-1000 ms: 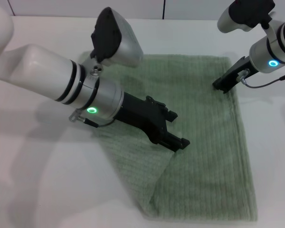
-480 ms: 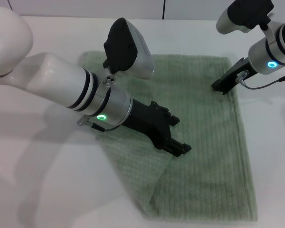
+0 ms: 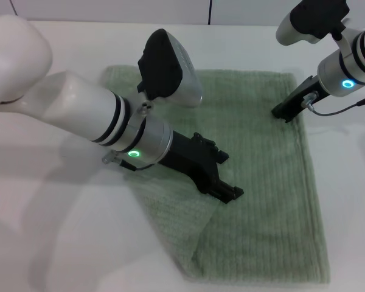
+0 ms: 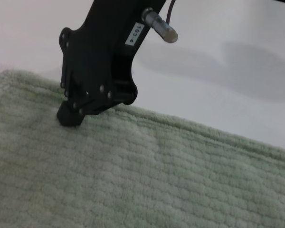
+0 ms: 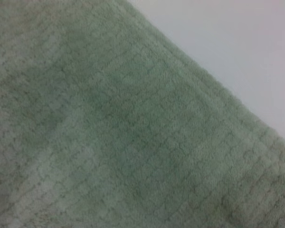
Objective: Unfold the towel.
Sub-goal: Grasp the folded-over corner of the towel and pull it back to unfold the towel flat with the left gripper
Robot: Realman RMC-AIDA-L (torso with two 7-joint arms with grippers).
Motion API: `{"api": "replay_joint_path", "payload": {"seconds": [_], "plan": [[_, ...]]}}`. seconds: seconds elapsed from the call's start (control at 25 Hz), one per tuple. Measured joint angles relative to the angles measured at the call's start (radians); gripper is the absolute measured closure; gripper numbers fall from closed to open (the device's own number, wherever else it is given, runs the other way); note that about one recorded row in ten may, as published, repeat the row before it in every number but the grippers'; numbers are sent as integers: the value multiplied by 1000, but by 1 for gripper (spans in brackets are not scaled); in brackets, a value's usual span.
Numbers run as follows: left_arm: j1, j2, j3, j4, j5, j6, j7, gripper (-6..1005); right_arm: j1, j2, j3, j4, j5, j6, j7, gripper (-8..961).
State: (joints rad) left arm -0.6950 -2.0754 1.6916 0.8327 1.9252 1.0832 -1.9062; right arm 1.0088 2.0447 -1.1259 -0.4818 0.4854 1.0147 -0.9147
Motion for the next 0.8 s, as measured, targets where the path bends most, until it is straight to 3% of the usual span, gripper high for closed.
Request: {"api": "replay_joint_path", "payload": {"seconds": [0.52,0.8], "plan": [[-8,1,54,2,14,-29,-4,225,-1,-1,0,-1,-2,-1,1,952],[-17,6,34,14,87,6,-52,443,-1,-2,0,-1,-2,-1,1,952]]}}
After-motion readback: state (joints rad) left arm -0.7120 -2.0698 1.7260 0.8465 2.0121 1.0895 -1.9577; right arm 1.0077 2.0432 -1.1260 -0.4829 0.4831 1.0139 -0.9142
